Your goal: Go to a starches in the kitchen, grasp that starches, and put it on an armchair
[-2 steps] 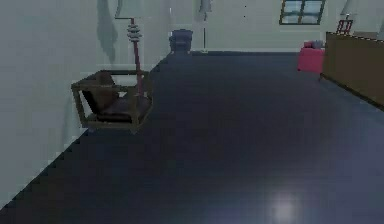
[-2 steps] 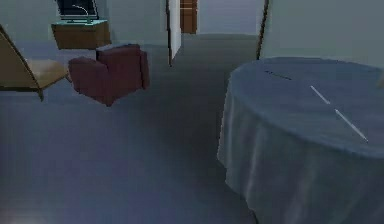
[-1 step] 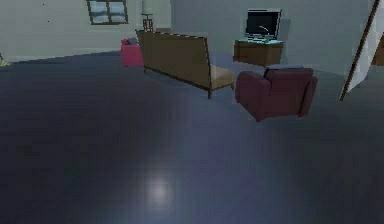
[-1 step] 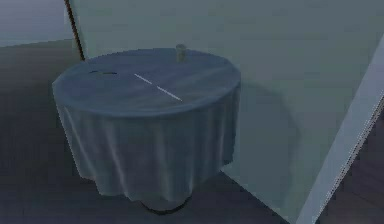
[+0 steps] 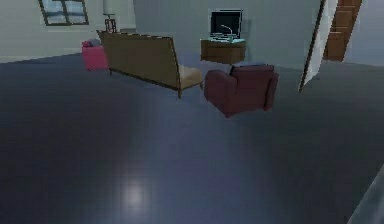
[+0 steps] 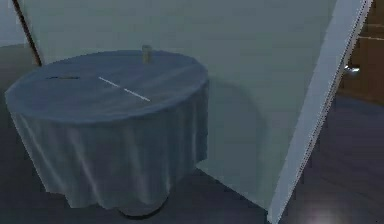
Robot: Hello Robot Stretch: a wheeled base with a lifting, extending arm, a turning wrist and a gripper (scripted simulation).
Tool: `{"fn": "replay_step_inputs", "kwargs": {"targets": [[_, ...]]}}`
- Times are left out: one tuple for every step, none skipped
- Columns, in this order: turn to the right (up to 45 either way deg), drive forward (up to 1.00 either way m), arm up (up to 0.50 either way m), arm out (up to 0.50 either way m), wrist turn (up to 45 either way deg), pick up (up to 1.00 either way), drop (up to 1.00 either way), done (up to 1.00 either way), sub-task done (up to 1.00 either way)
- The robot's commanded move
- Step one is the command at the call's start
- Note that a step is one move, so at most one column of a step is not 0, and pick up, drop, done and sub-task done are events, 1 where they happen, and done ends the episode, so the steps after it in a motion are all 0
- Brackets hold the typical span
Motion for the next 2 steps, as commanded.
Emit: {"fn": "replay_step_inputs", "kwargs": {"targets": [[0.0,0.6,0.0,0.0,0.0,0.0,0.0,0.0,0.0],[9.0,0.0,0.0,0.0,0.0,0.0,0.0,0.0,0.0]]}}
